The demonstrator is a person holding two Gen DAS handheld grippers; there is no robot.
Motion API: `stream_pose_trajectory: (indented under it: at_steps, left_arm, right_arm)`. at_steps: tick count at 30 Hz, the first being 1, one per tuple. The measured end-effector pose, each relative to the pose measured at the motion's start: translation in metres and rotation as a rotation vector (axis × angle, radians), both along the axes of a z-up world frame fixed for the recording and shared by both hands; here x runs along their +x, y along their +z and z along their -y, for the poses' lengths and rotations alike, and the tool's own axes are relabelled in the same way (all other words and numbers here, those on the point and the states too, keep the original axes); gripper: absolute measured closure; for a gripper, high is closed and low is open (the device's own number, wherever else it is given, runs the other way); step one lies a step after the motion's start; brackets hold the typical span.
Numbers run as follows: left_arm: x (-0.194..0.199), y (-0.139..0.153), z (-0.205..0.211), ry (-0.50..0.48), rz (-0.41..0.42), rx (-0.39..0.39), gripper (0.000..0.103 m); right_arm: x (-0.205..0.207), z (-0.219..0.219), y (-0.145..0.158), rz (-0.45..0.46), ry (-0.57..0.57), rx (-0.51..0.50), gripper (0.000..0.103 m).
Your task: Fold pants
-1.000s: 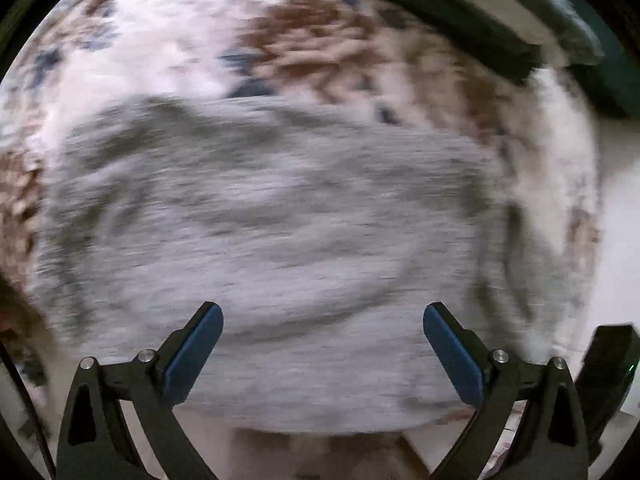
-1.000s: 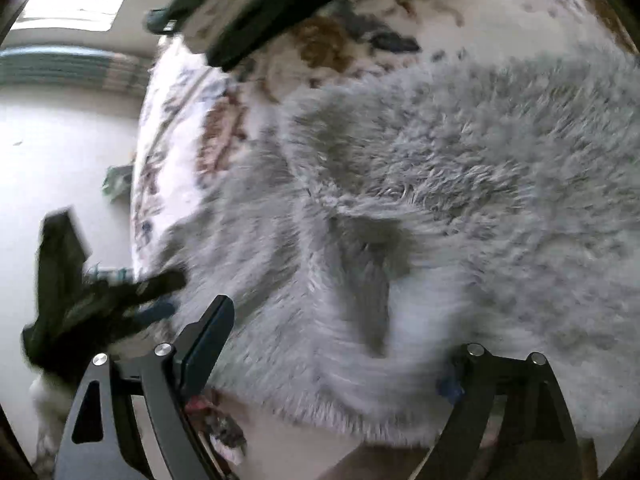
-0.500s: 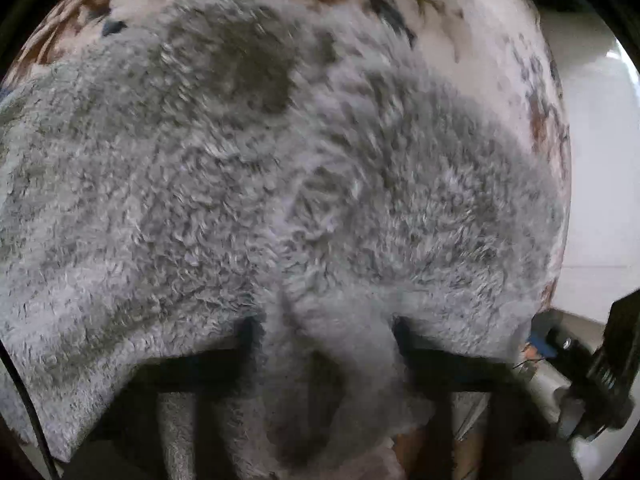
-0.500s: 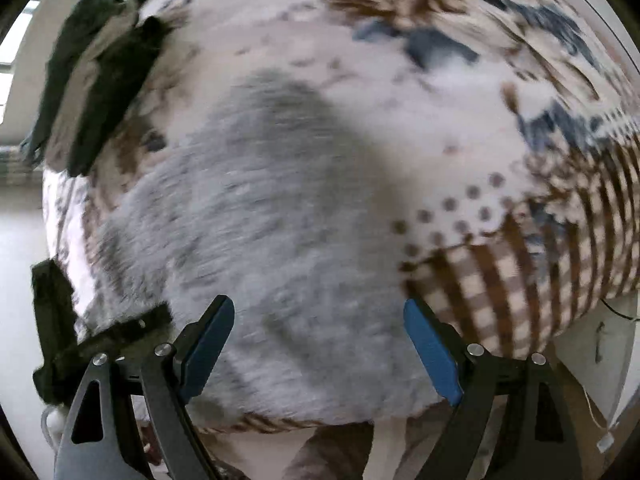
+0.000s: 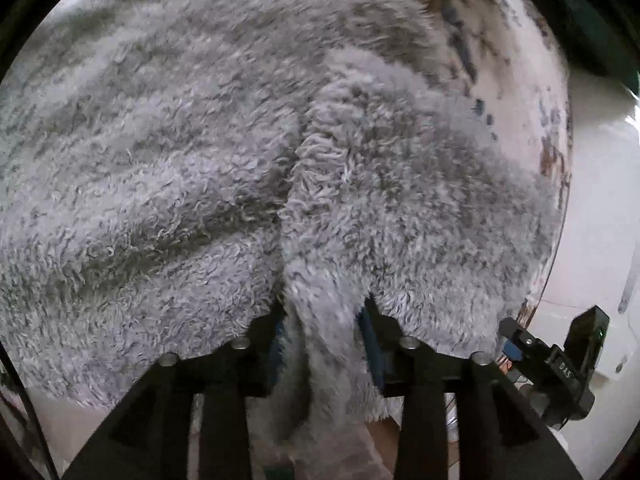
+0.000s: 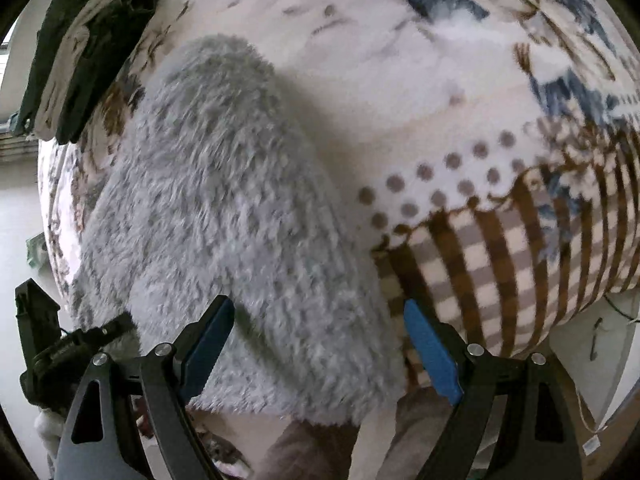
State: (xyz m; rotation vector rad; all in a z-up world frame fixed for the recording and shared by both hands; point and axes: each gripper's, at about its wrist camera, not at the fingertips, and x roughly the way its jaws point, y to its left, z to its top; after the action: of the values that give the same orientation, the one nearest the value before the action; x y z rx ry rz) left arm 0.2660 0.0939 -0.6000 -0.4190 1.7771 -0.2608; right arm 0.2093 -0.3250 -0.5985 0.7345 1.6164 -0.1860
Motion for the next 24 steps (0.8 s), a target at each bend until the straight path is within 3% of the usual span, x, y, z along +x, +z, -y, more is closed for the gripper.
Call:
stream_pose_trajectory:
  at_steps: [2, 4, 5, 6, 10, 12, 13, 14, 16, 17, 21, 23, 24]
  left_arm:
    - [-0.005, 0.005, -0.001, -0.014, 0.008, -0.021, 0.058]
    - [-0.012, 0.001, 0.011, -0.055, 0.013, 0.011, 0.057]
    - [-0.019, 0.000, 0.011, -0.100, 0.029, 0.095, 0.061]
    - [-0.021, -0.004, 0.015, -0.116, 0.034, 0.128, 0.073]
    - [-0.020, 0.000, 0.007, -0.075, 0.009, 0.098, 0.071]
    - [-0.019, 0.025, -0.013, -0.064, 0.057, 0.101, 0.071]
    - [-0.016, 0.036, -0.014, -0.059, 0.087, 0.103, 0.070]
    - [-0.012, 0.050, -0.020, -0.041, 0.124, 0.090, 0.068]
    - [-0.002, 0.064, -0.026, -0.003, 0.167, 0.075, 0.047]
    - [0.007, 0.066, -0.033, 0.026, 0.189, 0.062, 0.042]
    - [0.043, 0.037, -0.016, 0.041, 0.216, 0.093, 0.040]
    - [0.056, 0.014, -0.010, 0.023, 0.209, 0.146, 0.052]
    - [0.057, 0.006, -0.014, 0.028, 0.191, 0.155, 0.053]
  right_arm:
    - [-0.011, -0.002, -0.004, -0.006, -0.013, 0.039, 0.020]
    - [-0.025, -0.001, -0.007, -0.025, -0.009, 0.026, 0.056]
    - [-0.031, 0.000, -0.011, -0.059, 0.015, -0.029, 0.056]
    - [-0.038, 0.002, -0.012, -0.090, 0.028, -0.070, 0.056]
    - [-0.043, 0.005, -0.013, -0.123, 0.060, -0.021, 0.052]
    - [-0.036, 0.003, 0.002, -0.105, 0.101, -0.025, 0.048]
    - [-0.031, 0.004, 0.010, -0.098, 0.112, -0.033, 0.041]
    - [-0.025, 0.004, 0.021, -0.073, 0.116, -0.041, 0.038]
    - [-0.014, 0.004, 0.037, -0.026, 0.116, -0.057, 0.035]
    - [-0.010, 0.003, 0.041, -0.013, 0.119, -0.066, 0.035]
    - [0.016, -0.005, 0.043, 0.009, 0.139, -0.113, 0.033]
    - [0.030, -0.012, 0.040, 0.008, 0.166, -0.157, 0.033]
    - [0.036, -0.015, 0.039, -0.001, 0.176, -0.180, 0.033]
